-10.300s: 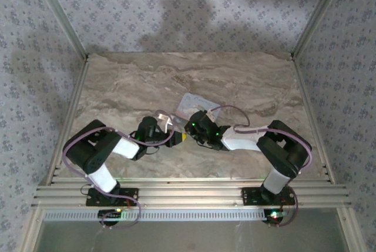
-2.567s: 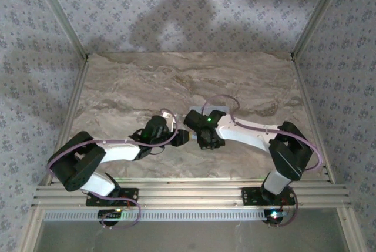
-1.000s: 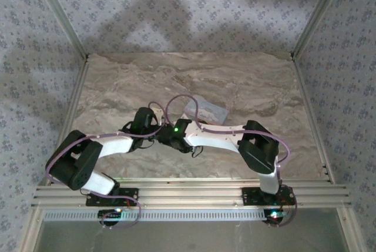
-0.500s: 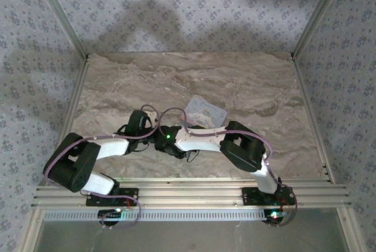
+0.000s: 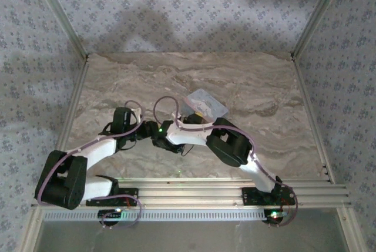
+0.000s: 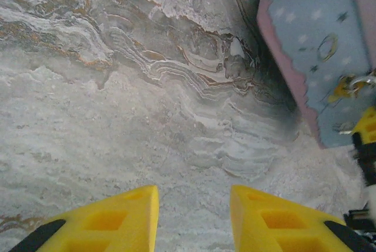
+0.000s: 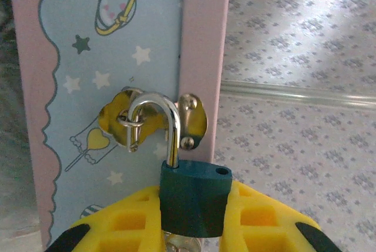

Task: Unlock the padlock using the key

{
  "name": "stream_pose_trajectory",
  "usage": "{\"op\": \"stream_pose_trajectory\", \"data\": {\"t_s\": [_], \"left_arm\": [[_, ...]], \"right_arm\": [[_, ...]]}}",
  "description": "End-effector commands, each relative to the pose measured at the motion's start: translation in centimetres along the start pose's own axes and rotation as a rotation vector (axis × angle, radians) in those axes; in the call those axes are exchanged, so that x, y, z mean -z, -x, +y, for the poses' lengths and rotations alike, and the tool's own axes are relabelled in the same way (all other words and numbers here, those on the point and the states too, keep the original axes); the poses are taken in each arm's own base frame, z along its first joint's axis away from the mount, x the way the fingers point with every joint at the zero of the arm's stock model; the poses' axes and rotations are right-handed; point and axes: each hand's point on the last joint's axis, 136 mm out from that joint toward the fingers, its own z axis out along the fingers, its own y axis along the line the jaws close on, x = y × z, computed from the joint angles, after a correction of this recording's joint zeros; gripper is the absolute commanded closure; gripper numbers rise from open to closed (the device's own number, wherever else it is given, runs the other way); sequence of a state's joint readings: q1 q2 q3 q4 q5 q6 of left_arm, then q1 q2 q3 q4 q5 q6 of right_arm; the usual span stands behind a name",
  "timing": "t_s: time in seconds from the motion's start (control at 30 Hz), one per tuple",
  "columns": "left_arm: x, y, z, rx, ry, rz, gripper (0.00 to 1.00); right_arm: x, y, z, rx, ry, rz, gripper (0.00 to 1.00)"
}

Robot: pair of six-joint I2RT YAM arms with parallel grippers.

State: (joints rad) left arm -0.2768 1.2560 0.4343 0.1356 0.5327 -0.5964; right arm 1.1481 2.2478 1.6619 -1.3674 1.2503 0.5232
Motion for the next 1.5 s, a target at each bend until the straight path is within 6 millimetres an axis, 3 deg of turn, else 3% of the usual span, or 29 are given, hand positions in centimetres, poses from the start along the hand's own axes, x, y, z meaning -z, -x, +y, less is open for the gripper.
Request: {"op": "stream_pose_trajectory", "data": {"t_s": [0.0, 0.1, 0.17, 0.23, 0.33, 0.47, 0.67, 0.83, 1.0, 1.3, 1.47], "left_arm": [[0.6, 0.5, -1.1, -0.036, -0.021, 0.018, 0.62], [0.3, 0.5, -1.4, -0.03, -0.031, 0.044, 0.62], [0.0, 0.6, -1.6, -0.022, -0.033, 0.072, 0.62], [-0.1, 0.7, -1.7, -0.019, -0.028, 0.095, 0.63], [0.0, 1.3, -1.9, -0.03, -0.011, 0.105, 0.63], [0.1, 2.0, -2.1, -0.035, 0.012, 0.1, 0.62], [0.2, 2.6, -2.4, -0.036, 0.028, 0.091, 0.63], [0.0, 2.4, -3.0, -0.06, 0.027, 0.102, 0.63], [-0.7, 1.7, -3.4, -0.082, 0.022, 0.11, 0.63], [-1.7, 1.5, -3.8, -0.135, -0.007, 0.046, 0.63], [-2.3, 1.2, -3.6, -0.16, -0.036, 0.041, 0.63]], "right_arm": [[1.9, 0.4, -1.7, -0.052, -0.051, -0.048, 1.0], [2.8, 1.0, 5.1, 0.056, 0.209, -0.069, 1.0], [3.8, 1.0, 8.5, 0.055, 0.362, -0.083, 1.0], [4.7, 0.9, 10.4, 0.05, 0.487, -0.084, 1.0], [6.2, 1.2, 11.4, 0.013, 0.643, -0.103, 1.0], [8.0, 2.2, 10.9, -0.054, 0.834, -0.164, 1.0], [5.5, 2.2, 7.2, -0.031, 0.689, -0.106, 1.0], [6.7, 2.0, 8.3, -0.1, 0.956, -0.126, 1.0], [8.0, 1.8, 6.6, -0.224, 1.189, -0.132, 1.0], [8.8, 0.1, 6.4, -0.186, 1.375, -0.073, 1.0], [7.9, -0.1, 5.6, -0.215, 1.391, -0.016, 1.0]]}}
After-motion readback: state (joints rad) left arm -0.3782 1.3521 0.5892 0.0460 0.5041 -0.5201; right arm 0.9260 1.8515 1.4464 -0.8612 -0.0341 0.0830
